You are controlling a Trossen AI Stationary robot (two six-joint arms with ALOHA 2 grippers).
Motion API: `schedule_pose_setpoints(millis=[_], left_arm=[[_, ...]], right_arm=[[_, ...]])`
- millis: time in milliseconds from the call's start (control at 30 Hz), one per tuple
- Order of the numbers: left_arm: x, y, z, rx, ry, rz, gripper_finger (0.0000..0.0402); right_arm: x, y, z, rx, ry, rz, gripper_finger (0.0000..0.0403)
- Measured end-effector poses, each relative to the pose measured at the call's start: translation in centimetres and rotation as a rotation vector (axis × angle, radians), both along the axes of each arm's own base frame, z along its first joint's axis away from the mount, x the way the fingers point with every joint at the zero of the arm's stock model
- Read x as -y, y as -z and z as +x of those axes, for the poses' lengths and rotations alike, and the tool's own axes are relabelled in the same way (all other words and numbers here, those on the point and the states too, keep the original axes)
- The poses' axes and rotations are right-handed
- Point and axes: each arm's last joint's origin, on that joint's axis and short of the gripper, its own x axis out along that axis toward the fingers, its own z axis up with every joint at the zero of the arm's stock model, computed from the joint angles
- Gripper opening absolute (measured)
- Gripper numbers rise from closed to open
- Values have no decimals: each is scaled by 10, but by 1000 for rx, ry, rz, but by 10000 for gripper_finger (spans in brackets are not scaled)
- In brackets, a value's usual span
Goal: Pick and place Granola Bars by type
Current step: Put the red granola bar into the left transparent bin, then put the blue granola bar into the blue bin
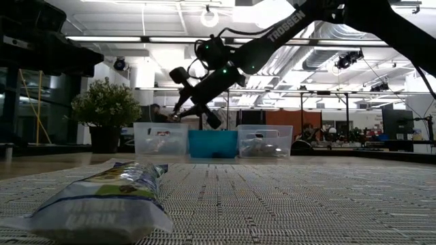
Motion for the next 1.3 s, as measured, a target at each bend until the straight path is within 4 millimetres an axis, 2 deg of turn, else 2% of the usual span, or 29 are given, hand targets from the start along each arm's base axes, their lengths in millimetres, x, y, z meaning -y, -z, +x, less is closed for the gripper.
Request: schedule_pose_setpoints(millis=[133,500,900,1067,1200,1300], left_arm=[[0,0,0,-1,0,0,1],[0,0,0,0,0,0,1],[0,0,0,-1,0,0,1],[0,0,0,0,0,0,1],[0,0,0,0,0,0,1],[0,0,0,-1,0,0,1]], right_arm=[[-1,0,0,-13,-24,-26,81],[1,-10,4,82,-89,-86,182],[2,-16,5,129,-210,-152,193],[3,-39,1,182,-307,-287,193],[-2,-72,-9,170,-387,-451,193],[-13,-95,-19,151,-472,-488,193]])
